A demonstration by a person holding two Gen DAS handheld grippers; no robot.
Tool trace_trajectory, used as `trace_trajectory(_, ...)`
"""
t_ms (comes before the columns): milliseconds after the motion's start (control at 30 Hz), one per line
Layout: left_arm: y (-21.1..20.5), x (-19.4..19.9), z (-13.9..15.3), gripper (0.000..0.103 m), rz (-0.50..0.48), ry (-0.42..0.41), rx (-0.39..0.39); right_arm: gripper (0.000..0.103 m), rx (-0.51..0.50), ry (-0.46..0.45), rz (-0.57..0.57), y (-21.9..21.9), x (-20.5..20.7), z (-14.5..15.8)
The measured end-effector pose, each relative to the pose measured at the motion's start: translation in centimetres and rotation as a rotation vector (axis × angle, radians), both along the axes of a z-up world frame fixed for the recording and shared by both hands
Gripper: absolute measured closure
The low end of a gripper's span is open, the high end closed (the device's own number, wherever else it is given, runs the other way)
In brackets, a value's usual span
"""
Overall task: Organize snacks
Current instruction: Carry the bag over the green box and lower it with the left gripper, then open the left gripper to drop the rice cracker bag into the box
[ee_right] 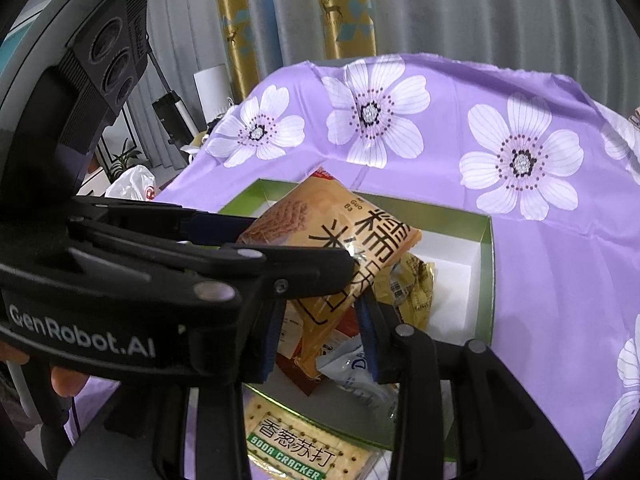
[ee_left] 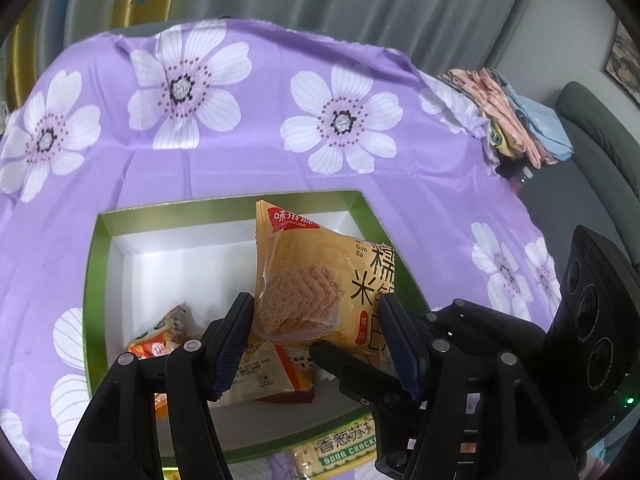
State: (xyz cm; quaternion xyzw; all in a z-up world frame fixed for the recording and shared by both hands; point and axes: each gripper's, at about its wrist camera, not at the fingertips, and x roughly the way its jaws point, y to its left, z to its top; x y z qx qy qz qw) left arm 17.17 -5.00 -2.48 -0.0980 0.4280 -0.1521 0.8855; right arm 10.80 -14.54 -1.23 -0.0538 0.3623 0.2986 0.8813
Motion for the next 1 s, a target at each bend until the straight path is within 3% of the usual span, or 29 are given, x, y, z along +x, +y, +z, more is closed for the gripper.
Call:
trace_trajectory(600,0.3,2.0,-2.8,0.039,0.017,0.083,-0.003,0.063,-0.054,0.105,-0.019,0.5,2.3,-2.4)
trace_trajectory(867,0.3,2.1,-3.6,0.032,0.029,0.123,-0.015,0.059,-0.045,0.118,-0.037,0.5,2.2,-2.7)
trace_trajectory(1000,0.1,2.0,-3.6,0.03,0.044,0.116,0.024,0.049,-0.051,0.089,-0.042,0.5,1.9,-2.3)
